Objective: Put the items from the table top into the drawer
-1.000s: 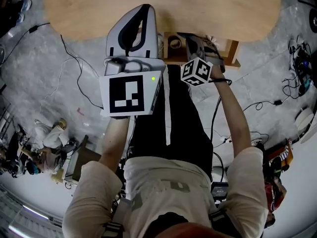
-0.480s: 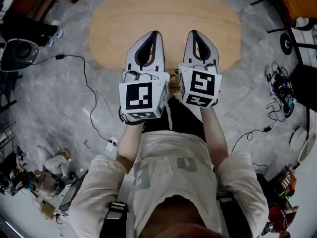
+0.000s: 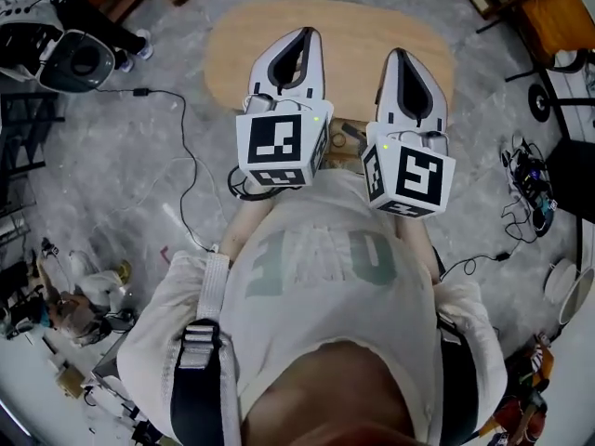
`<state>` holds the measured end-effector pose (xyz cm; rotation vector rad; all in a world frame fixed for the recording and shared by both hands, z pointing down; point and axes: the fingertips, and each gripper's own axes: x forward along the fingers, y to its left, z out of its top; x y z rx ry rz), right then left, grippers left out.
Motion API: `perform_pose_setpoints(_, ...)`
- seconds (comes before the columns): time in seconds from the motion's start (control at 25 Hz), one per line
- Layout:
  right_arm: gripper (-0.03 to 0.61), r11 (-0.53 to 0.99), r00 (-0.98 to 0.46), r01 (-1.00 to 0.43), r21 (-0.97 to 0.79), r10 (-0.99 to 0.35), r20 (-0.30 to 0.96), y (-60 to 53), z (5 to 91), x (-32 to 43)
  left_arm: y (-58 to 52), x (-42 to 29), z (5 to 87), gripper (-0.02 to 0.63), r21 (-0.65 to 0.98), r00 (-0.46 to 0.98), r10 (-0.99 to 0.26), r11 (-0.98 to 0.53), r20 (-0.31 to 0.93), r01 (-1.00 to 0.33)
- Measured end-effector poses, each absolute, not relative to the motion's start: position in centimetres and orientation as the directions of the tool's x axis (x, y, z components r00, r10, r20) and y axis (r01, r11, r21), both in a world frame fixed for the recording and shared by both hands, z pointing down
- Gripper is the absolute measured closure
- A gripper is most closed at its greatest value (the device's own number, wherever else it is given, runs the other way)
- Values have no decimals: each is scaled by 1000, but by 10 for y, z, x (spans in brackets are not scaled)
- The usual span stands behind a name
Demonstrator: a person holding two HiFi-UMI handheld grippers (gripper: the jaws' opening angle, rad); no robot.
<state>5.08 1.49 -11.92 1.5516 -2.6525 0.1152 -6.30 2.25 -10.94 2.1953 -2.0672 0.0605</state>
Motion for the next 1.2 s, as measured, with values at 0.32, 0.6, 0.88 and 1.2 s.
perform_pose_setpoints(0.32, 574, 489, -489, -872, -25, -867, 96, 32, -114, 69, 38, -51, -104, 606, 48, 77, -989, -72, 123, -996)
perform_pose_setpoints(0.6, 574, 474, -475, -880, -28, -875, 96, 37, -116, 71, 46, -44, -116, 606, 15, 97, -990, -96, 107, -995)
perform_pose_setpoints(0.88, 574, 484, -484, -875, -28, -869, 99, 49, -120, 76, 60, -35, -128, 606, -10, 101, -990, -102, 98, -995)
perform_pose_setpoints(1.2, 574, 501, -499, -865, -9, -860, 109, 52, -106, 39, 64, -68, -116, 606, -5, 96, -991, -97, 92, -995)
